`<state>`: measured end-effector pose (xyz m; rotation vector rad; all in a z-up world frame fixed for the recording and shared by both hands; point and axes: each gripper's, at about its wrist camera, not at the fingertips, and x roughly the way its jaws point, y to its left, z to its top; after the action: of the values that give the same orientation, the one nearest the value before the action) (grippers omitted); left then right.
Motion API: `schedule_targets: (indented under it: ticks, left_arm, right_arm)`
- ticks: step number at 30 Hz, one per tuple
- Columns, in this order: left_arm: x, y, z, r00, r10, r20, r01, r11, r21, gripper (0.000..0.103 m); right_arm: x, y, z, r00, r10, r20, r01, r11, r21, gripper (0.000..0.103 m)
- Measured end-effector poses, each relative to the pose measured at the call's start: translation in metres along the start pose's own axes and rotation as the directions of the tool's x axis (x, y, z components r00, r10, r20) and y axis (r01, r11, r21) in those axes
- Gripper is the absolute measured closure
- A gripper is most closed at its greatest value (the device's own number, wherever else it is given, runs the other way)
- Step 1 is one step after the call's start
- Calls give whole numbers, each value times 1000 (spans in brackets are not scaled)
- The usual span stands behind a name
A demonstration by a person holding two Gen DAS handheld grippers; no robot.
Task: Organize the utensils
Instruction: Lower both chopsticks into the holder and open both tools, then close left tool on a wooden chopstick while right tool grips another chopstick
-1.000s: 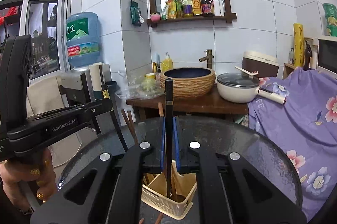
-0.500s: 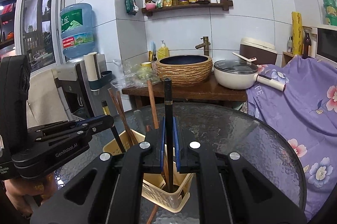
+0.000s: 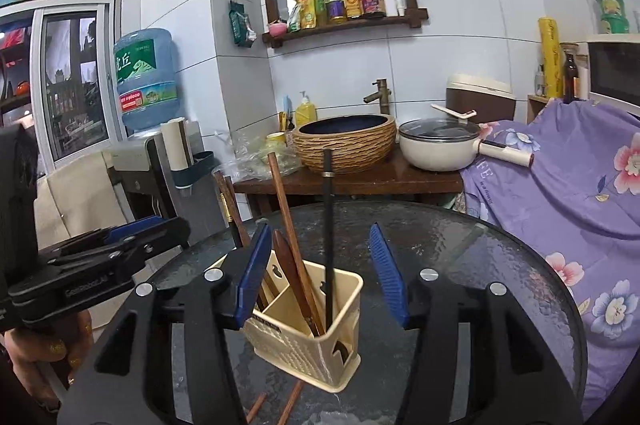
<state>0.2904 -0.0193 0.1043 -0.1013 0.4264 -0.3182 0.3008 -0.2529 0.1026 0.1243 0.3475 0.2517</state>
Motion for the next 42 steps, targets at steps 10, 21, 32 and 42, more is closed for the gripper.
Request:
schedule_targets:
  ticks: [10, 21, 32, 42]
  left_arm:
    - [-11, 14, -61, 978, 53, -202, -59, 998, -26, 31]
    - [-3, 21, -136, 923, 53, -380, -63, 998, -15, 43]
    - [7, 17, -161, 894, 1, -448, -26, 998, -49, 62]
    - [49, -14, -166, 846, 36, -531, 13, 996, 87, 77]
  right_arm:
    - [-34, 23, -55, 993, -23, -113, 13, 996, -88, 51]
    - [-16, 20, -143, 923, -20, -383, 0, 999, -50, 51]
    - [6, 14, -170, 871, 12, -490, -3, 1000, 19, 51]
    - [25, -5, -150, 854, 16, -519, 50, 992, 114, 51]
